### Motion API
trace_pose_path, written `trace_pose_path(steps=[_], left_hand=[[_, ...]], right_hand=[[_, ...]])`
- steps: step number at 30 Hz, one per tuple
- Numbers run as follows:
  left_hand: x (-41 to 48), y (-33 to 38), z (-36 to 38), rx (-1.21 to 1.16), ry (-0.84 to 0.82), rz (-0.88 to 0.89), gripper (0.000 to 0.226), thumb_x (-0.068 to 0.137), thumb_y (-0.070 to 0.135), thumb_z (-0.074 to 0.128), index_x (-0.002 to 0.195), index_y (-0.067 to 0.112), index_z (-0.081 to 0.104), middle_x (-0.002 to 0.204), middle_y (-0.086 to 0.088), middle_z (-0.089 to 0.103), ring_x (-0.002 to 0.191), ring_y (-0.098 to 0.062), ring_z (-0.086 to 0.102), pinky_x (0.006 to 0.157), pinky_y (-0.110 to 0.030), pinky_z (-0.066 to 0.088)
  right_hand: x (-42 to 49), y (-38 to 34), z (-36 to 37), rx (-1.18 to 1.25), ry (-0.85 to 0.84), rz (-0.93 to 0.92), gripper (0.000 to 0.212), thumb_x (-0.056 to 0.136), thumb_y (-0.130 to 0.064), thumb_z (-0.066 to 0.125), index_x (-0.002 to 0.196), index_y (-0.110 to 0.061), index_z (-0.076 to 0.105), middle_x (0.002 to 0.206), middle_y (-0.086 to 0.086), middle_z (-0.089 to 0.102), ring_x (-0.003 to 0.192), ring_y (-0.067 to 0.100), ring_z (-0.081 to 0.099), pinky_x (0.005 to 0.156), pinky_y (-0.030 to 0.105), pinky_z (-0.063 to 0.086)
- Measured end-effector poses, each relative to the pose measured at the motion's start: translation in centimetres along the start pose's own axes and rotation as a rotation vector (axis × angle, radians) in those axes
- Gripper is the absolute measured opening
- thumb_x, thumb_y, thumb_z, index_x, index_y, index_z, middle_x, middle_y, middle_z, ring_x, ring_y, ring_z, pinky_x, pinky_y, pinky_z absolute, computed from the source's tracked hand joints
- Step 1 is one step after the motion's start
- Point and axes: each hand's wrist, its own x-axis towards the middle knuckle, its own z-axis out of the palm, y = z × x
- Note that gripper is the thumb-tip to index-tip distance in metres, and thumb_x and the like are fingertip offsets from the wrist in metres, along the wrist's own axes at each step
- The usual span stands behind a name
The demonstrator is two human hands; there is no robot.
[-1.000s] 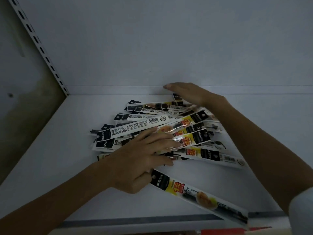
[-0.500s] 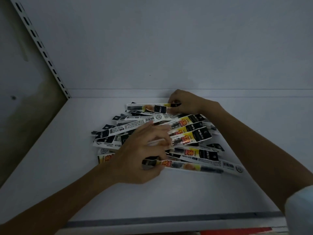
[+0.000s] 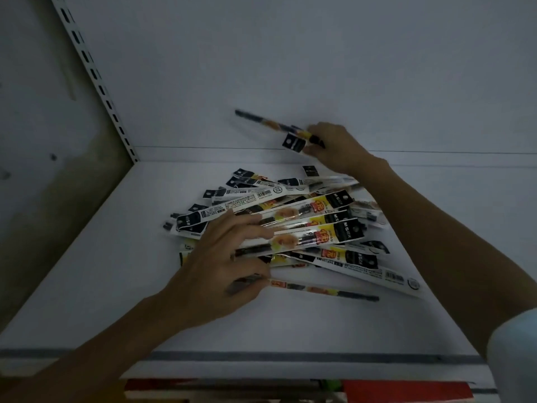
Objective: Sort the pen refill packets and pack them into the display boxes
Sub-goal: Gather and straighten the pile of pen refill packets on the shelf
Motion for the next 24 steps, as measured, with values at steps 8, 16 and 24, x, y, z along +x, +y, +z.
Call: trace_pose_path(steps=[8,16,24], left_hand=[[2.0,-0.3,1.3,0.136,-0.034,-0.277,0.076,0.074,0.047,0.057,0.137,0.015,0.028,0.142,-0.005,0.026,0.137,-0.022,0.021,0.114,-0.036,0.019],[4.5,3.2,2.5,0.269,-0.170,-0.034,0.058,0.079,0.015,0.038,0.136,0.011,0.033,0.152,-0.016,0.018,0.142,-0.027,0.008,0.115,-0.044,0.000],[4.3,2.1,4.2,0.355,-0.367,-0.064,0.096,0.078,0.077,0.030,0.144,0.008,0.023,0.154,-0.013,0.019,0.143,-0.027,0.014,0.113,-0.043,0.004]], right_hand=[[-2.8,-5.6,-2.4,0.014,-0.339,-0.166,0.038,0.097,-0.034,0.041,0.118,-0.007,0.056,0.113,0.009,0.057,0.101,0.021,0.053,0.083,0.017,0.041],[-3.4,-1.3,-0.9,0.079,-0.295,0.180,0.046,0.099,-0.040,0.029,0.125,-0.010,0.053,0.133,0.013,0.050,0.124,0.027,0.043,0.100,0.031,0.030],[-0.8,-1.8,2.3,-0.038,-0.294,0.422,0.035,0.088,-0.032,0.060,0.101,0.000,0.052,0.110,0.017,0.055,0.088,0.025,0.047,0.071,0.029,0.035]])
